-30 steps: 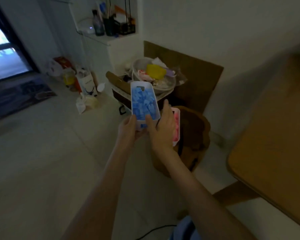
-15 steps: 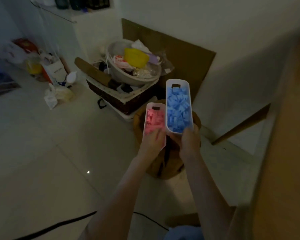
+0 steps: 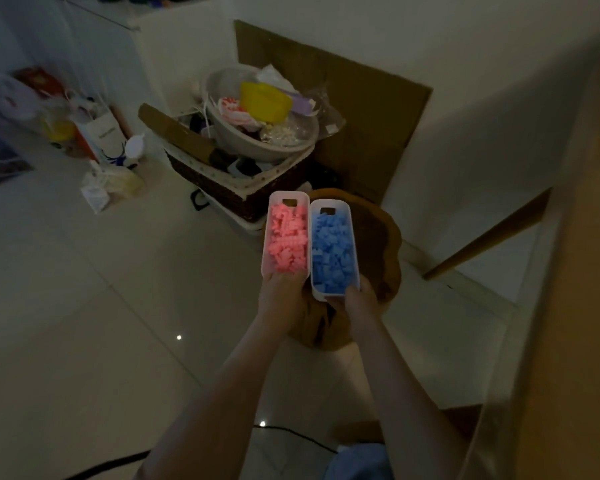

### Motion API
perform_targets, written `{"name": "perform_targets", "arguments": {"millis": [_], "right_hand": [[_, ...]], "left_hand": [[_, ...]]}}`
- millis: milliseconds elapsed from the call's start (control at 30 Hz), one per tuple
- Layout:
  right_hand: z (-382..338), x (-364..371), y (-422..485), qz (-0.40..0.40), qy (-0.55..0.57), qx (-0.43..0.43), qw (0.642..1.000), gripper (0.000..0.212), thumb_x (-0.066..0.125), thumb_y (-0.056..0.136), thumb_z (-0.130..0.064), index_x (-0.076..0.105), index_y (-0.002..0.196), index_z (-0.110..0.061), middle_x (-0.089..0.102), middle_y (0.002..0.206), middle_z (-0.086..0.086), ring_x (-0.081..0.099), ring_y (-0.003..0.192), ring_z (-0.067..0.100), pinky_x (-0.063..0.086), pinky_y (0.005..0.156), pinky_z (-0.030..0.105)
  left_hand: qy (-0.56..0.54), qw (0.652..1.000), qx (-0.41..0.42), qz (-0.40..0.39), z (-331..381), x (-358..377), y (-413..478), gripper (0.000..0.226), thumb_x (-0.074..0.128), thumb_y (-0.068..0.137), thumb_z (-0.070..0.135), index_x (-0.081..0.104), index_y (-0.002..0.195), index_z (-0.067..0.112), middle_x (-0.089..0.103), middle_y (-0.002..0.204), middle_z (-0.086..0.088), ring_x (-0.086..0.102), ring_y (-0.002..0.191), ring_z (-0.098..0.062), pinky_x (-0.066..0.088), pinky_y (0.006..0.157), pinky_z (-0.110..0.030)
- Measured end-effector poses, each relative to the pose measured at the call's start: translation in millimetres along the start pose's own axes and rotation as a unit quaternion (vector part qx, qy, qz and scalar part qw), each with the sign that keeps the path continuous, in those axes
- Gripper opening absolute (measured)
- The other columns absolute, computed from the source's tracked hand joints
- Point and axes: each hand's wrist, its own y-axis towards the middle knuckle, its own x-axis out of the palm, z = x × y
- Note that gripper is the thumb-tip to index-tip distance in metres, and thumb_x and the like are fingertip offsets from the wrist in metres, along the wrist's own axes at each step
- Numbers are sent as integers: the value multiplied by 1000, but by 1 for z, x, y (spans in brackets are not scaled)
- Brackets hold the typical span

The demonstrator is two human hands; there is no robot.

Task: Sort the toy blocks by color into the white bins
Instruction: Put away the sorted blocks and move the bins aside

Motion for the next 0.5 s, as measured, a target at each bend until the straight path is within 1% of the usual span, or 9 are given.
{"name": "perform_targets", "arguments": {"millis": [33, 67, 133, 167, 200, 267, 300, 367, 500], "right_hand": [[-1, 2, -5, -5, -11, 2, 1000, 36, 45, 96, -16, 42, 132, -23, 54, 118, 3, 58, 104, 22, 56, 78, 34], [2, 4, -5, -6, -20, 0, 1000, 38, 45, 96, -16, 41, 133, -23, 54, 120, 3, 58, 104, 22, 56, 80, 36], [4, 4, -12, 7, -40, 1, 999, 46, 46, 93, -14, 36, 137, -23, 52, 125, 5, 57, 109, 24, 54, 87, 39], [5, 5, -15, 12, -46, 0, 999, 50, 49, 92, -15, 33, 138, -23, 51, 126, 5, 56, 112, 25, 53, 89, 41], [6, 4, -14, 11, -43, -6, 999, 54, 53, 89, -18, 33, 138, -24, 51, 127, 5, 55, 113, 25, 53, 90, 42], [9, 1, -12, -11, -40, -18, 999, 53, 62, 83, -28, 39, 131, -26, 56, 123, 3, 58, 108, 20, 54, 88, 42], [8, -1, -13, -16, -37, -29, 999, 45, 65, 83, -29, 44, 122, -26, 60, 116, 1, 60, 103, 17, 54, 87, 39], [8, -7, -15, -10, -43, -59, 997, 28, 65, 86, -20, 48, 106, -31, 61, 105, -4, 61, 98, 15, 54, 85, 35], [6, -14, -8, -30, -38, -80, 996, 40, 59, 88, -8, 39, 119, -25, 54, 105, -6, 57, 97, 13, 53, 81, 31]], "left_hand": [[-78, 996, -32, -18, 0, -3, -1, 38, 43, 92, 31, 59, 118, 8, 63, 111, -13, 59, 103, -30, 48, 88, -39], [-201, 976, -83, -22, -2, 0, 1, 47, 47, 86, 39, 58, 120, 8, 64, 109, -11, 62, 98, -26, 51, 80, -37], [-490, 851, -189, -24, 3, 1, -1, 51, 64, 80, 33, 54, 124, 10, 65, 106, -8, 66, 88, -17, 54, 64, -27], [-576, 790, -208, -17, 5, 1, 0, 45, 66, 83, 20, 52, 124, 9, 64, 102, -9, 67, 83, -15, 54, 57, -24], [-617, 759, -208, -12, 9, 1, 2, 41, 64, 85, 8, 50, 124, 7, 64, 97, -9, 66, 79, -14, 53, 52, -22], [-629, 745, -221, -17, 16, 0, 4, 40, 62, 86, 2, 48, 123, 4, 61, 93, -8, 62, 76, -14, 51, 47, -21], [-622, 747, -233, -23, 18, 3, 5, 40, 63, 86, 2, 47, 123, 3, 60, 94, -8, 60, 77, -14, 51, 45, -21], [-608, 761, -224, -35, 17, 10, 10, 44, 65, 85, 6, 47, 125, 5, 60, 100, -7, 61, 81, -14, 50, 46, -18], [-551, 811, -194, -44, 13, 18, 21, 54, 70, 83, 22, 46, 130, 14, 59, 114, -7, 60, 101, -20, 54, 74, -31]]}}
